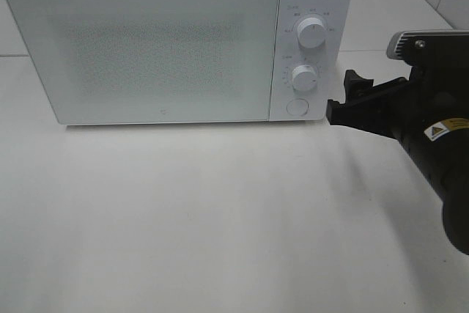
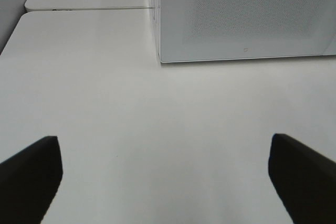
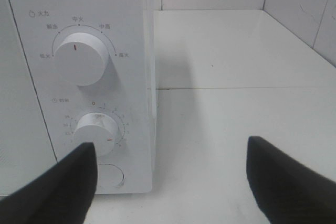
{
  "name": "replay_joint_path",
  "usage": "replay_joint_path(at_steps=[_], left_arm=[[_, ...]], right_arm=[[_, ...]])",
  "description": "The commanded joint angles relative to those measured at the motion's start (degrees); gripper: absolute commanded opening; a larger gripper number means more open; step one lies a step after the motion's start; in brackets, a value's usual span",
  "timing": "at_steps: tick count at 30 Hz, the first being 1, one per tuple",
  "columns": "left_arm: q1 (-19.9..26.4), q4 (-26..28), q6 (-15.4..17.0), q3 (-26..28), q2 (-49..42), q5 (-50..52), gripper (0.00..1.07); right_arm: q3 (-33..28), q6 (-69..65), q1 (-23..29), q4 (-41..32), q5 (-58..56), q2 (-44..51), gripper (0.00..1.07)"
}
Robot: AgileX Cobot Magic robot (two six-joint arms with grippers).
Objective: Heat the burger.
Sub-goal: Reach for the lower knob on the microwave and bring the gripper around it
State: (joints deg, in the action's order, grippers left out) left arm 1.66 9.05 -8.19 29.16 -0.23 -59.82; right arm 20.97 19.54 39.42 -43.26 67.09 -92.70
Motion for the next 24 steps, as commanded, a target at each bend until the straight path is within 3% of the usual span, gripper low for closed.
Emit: replay_joint_path(at_steps=[1, 5, 12, 24], left_arm=[[0.1, 0.3, 0.0, -0.2, -1.1, 0.5, 1.00], [0.1, 0.3, 0.0, -0.2, -1.1, 0.5, 1.00], [0.1, 0.3, 0.0, -0.2, -1.1, 0.5, 1.00], [0.1, 0.3, 0.0, -0.2, -1.1, 0.5, 1.00]], right_arm=[[1.7, 0.6, 1.4, -3.4, 0.7, -1.5, 0.76], [4.9, 0.4, 2.0, -4.7, 0.4, -4.4, 0.81], [8.3, 0.4, 2.0, -0.5, 0.8, -8.9, 0.78], [14.3, 0.4, 1.8, -0.3, 0.6, -17.5, 0.76]])
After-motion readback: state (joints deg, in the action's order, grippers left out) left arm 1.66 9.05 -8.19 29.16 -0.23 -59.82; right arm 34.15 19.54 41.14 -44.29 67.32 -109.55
